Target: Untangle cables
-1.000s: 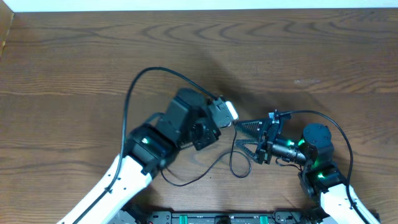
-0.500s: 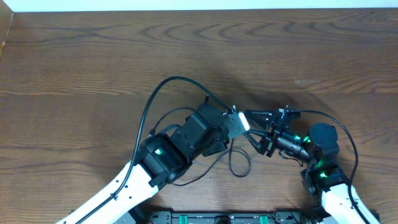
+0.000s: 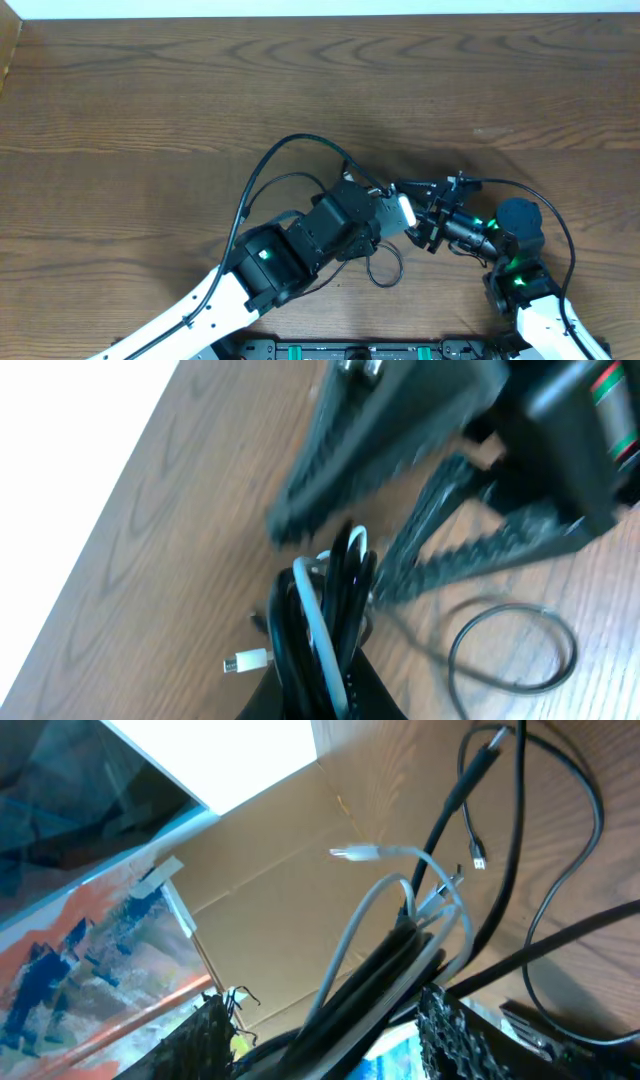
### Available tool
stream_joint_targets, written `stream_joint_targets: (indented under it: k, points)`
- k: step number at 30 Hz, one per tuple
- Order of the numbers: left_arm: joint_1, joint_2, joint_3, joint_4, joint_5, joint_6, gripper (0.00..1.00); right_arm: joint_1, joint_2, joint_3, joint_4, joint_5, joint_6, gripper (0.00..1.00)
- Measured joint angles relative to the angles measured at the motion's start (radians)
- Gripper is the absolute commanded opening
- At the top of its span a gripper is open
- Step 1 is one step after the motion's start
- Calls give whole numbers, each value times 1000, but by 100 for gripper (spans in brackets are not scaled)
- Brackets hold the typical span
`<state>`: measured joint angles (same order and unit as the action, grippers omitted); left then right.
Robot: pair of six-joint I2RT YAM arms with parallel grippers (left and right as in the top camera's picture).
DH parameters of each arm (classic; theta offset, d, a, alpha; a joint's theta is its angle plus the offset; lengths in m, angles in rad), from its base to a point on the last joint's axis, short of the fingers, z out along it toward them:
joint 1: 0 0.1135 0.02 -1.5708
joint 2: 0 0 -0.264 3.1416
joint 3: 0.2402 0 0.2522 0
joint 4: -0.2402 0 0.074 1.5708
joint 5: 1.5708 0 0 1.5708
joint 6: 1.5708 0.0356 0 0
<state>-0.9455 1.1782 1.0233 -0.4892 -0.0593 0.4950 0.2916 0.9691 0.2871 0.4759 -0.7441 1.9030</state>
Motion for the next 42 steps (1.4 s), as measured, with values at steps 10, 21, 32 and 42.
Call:
stream_joint_targets:
  k: [10, 21, 32, 42]
  points:
    - [-33, 10, -4, -6, -18, 5, 8, 51, 60, 10, 14, 38, 40, 2]
    - [-37, 14, -15, -2, -18, 8, 17, 58, 79, 21, 19, 89, -143, 1]
    - [-42, 15, -14, 43, -2, 3, 37, 60, 98, 12, -106, 203, -319, 1]
    - [-42, 15, -14, 45, 34, -166, 75, 60, 98, 12, -105, 215, -344, 1]
